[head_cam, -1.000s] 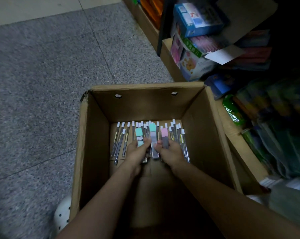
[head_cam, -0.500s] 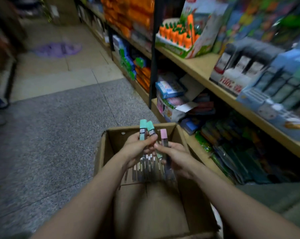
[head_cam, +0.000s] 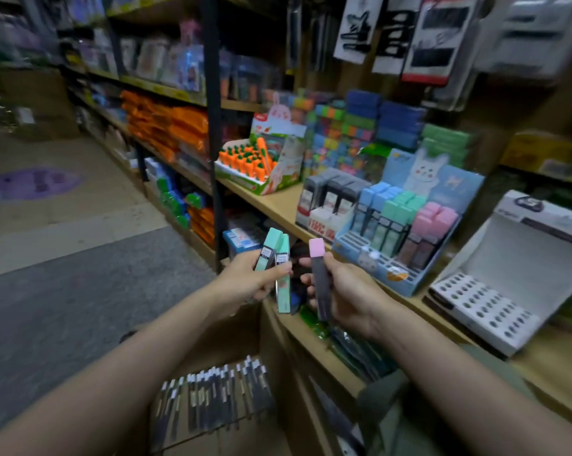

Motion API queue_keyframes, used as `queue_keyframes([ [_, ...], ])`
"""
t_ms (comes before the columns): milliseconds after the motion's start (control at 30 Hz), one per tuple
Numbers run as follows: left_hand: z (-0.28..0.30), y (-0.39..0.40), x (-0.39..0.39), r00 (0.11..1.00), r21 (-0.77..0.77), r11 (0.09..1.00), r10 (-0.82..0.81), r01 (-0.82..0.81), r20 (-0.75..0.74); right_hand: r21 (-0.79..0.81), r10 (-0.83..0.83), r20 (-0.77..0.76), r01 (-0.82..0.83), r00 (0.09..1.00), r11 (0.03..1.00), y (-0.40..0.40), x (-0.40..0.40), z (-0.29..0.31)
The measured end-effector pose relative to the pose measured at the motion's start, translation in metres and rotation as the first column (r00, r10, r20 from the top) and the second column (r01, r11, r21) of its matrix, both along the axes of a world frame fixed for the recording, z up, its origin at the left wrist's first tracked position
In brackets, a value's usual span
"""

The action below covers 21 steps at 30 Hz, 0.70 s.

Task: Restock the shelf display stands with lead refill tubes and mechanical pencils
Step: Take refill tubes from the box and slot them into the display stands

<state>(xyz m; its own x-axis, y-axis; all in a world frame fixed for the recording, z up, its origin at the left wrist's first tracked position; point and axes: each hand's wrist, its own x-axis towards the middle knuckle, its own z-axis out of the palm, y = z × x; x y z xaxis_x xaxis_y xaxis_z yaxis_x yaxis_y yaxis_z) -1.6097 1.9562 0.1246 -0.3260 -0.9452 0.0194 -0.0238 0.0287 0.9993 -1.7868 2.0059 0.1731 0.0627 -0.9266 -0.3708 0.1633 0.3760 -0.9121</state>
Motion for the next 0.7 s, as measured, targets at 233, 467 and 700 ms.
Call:
queue_keyframes([
  [233, 0.000, -0.017, -0.039, 0.986, -0.004, 0.999, -0.049, 0.049, -0.161, -0.228, -0.099, -0.143, 0.064, 0.985, 0.972, 0.010, -0.045, 0.028],
  [467, 0.003, -0.031, -0.056, 0.987, 0.034, 0.999, -0.028, 0.033, -0.159, -0.637, -0.473, -0.591, -0.019, 0.653, 0.770, 0.007, -0.092, 0.055],
  [700, 0.003, -0.035, -0.078, 0.986, 0.018, 0.999, -0.047, 0.051, -0.163, -0.793, -0.709, -0.596, -0.135, 0.377, 0.594, 0.011, -0.141, 0.060],
])
